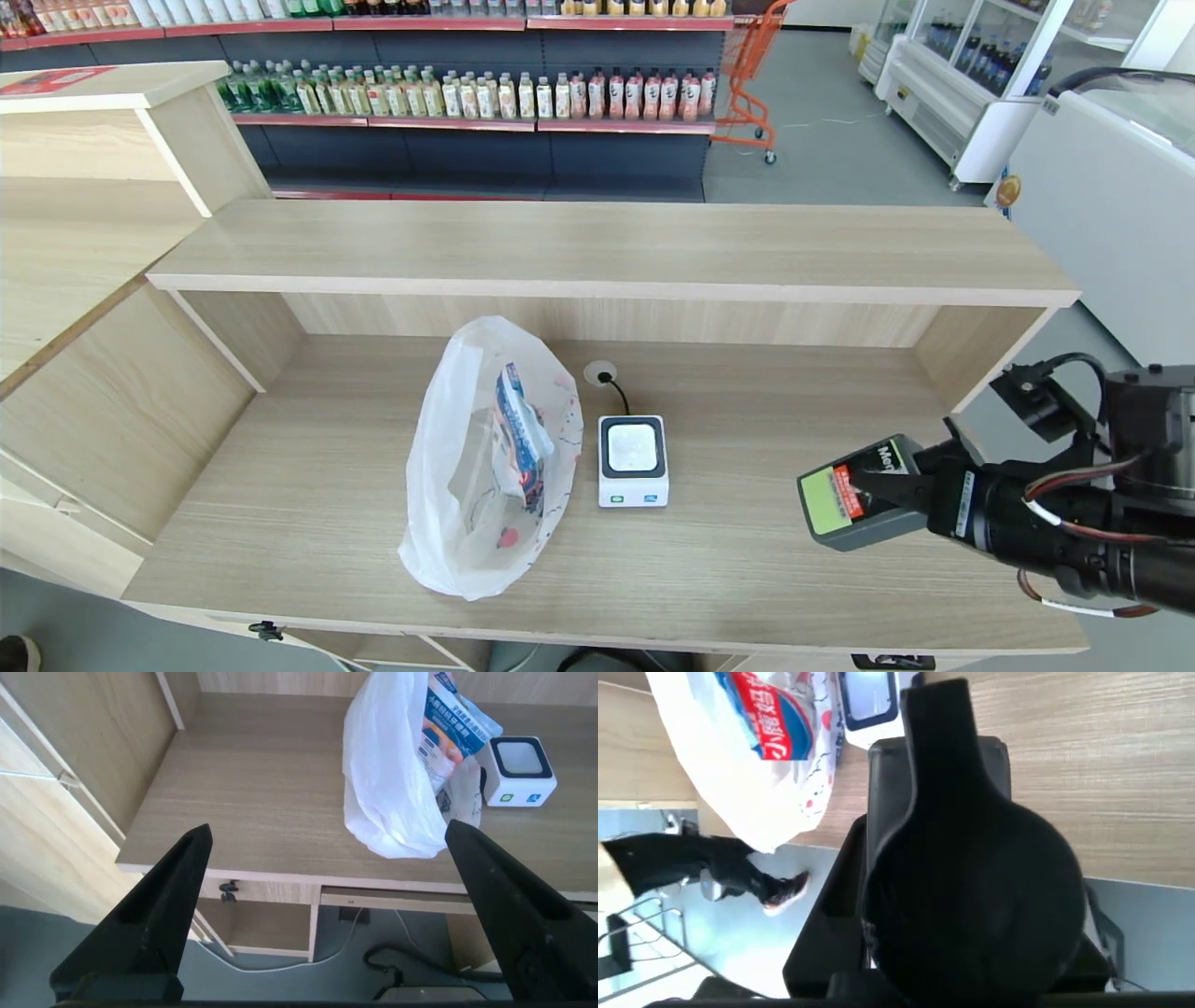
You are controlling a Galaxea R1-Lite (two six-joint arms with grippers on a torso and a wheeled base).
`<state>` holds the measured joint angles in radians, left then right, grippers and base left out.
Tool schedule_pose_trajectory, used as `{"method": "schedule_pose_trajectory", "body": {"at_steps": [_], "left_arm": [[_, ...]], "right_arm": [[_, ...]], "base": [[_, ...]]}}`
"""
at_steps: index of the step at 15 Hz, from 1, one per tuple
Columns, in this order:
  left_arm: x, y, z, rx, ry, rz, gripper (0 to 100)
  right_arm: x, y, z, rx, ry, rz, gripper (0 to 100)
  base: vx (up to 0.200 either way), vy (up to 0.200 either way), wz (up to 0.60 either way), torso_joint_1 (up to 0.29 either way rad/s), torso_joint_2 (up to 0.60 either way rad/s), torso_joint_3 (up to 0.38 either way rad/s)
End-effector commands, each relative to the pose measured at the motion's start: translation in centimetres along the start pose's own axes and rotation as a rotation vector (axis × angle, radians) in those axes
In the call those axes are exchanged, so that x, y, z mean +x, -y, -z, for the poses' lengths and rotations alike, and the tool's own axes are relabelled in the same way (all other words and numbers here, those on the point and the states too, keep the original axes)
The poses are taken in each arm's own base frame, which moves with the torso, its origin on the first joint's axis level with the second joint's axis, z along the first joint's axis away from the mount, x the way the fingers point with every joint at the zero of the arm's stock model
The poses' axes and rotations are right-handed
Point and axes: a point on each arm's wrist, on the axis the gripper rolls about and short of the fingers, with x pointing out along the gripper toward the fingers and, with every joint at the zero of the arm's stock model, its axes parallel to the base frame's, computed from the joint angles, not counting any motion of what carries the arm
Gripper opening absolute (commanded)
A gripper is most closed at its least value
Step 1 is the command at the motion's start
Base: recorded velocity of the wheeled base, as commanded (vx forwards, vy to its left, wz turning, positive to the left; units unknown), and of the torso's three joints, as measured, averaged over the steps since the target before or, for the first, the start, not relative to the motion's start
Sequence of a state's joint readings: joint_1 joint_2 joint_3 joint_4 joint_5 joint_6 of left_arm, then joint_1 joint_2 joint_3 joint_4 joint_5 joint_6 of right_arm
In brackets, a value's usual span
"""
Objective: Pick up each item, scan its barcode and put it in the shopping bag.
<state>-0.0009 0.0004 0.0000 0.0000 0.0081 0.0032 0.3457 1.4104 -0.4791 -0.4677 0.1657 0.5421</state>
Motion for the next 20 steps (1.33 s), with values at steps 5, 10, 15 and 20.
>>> {"method": "schedule_pose_trajectory", "body": {"at_steps": [5, 10, 15, 20], "left_arm": [[0.0, 0.0, 0.0, 0.0, -0.001, 0.001, 100], [0.0, 0.0, 0.0, 0.001, -0.001, 0.0, 100], [0.0, 0.0, 0.0, 0.001, -0.001, 0.0, 100], [0.0, 0.0, 0.0, 0.001, -0.001, 0.001, 100]], "right_arm": [[8.9, 0.2, -0.9, -0.06, -0.012, -0.008, 0], [14.0, -1.5, -0.4, -0.087, -0.057, -0.055, 0], [17.5, -2.7, -0.3, -0.109, -0.061, -0.089, 0], [19.5, -2.5, 0.0, -0.112, -0.069, -0.084, 0]], "base": [[0.0, 0.0, 0.0, 0.0, 0.0, 0.0], [0.0, 0.0, 0.0, 0.0, 0.0, 0.0], [0.0, 0.0, 0.0, 0.0, 0.0, 0.0], [0.0, 0.0, 0.0, 0.0, 0.0, 0.0]]}}
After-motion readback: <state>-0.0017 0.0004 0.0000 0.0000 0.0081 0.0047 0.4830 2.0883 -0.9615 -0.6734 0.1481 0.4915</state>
